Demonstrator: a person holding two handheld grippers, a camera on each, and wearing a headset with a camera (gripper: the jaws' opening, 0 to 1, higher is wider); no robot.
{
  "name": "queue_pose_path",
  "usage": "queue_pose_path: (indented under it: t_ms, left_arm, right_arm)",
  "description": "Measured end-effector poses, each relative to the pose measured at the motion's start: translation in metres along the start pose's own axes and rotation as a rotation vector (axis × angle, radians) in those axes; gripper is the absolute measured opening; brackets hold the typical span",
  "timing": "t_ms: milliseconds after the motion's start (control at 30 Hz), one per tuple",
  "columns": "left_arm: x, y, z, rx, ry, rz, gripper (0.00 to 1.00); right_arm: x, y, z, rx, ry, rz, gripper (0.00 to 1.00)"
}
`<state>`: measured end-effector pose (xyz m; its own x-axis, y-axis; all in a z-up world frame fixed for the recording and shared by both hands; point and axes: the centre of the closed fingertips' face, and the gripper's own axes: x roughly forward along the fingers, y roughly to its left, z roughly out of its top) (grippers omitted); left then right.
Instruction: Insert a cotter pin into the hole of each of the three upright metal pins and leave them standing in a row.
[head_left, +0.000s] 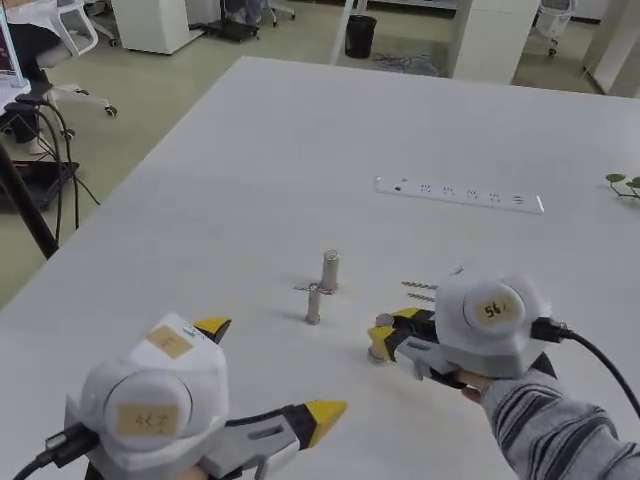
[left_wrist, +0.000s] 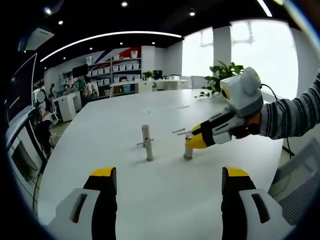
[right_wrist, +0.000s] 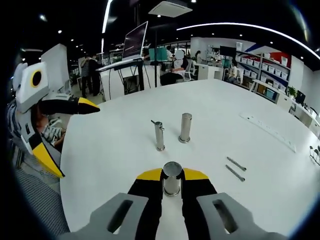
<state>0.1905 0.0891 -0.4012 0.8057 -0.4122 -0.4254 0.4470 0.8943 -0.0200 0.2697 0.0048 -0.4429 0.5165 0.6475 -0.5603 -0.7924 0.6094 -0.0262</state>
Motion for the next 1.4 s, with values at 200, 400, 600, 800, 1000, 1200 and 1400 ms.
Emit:
queue_pose_path:
  t_ms: [200, 400, 600, 800, 1000, 1200, 1400]
  left_arm:
    - [-0.001, -0.002, -0.002, 0.003, 0.004, -0.003, 0.85]
    - [-0.005, -0.004, -0.001, -0.007, -0.002, -0.004, 0.85]
    - [-0.005, -0.006, -0.004, -0.003, 0.003, -0.001, 0.86]
    - [-0.005, -0.010, -0.006, -0.002, 0.006, -0.008, 0.86]
    - [-0.005, -0.010, -0.005, -0.001, 0.007, -0.012, 0.86]
    - [-0.004, -0.011, -0.004, -0.010, 0.010, -0.013, 0.87]
    - [-0.002, -0.010, -0.002, -0.014, 0.007, -0.012, 0.87]
  right_arm:
    - [-0.004, 0.007, -0.009, -0.011, 0.012, 0.007, 0.08]
    - [-0.009, 0.009, -0.011, -0.031, -0.008, 0.015, 0.08]
    - [-0.008, 0.009, -0.011, -0.049, -0.018, 0.025, 0.09]
    - [-0.006, 0.010, -0.012, -0.106, 0.002, 0.038, 0.09]
    - [-0.010, 0.011, -0.019, -0.086, 0.011, 0.044, 0.16]
    - [-0.021, 0.004, -0.027, -0.079, 0.036, 0.054, 0.21]
    - [-0.032, -0.015, -0.029, -0.085, 0.068, 0.041, 0.21]
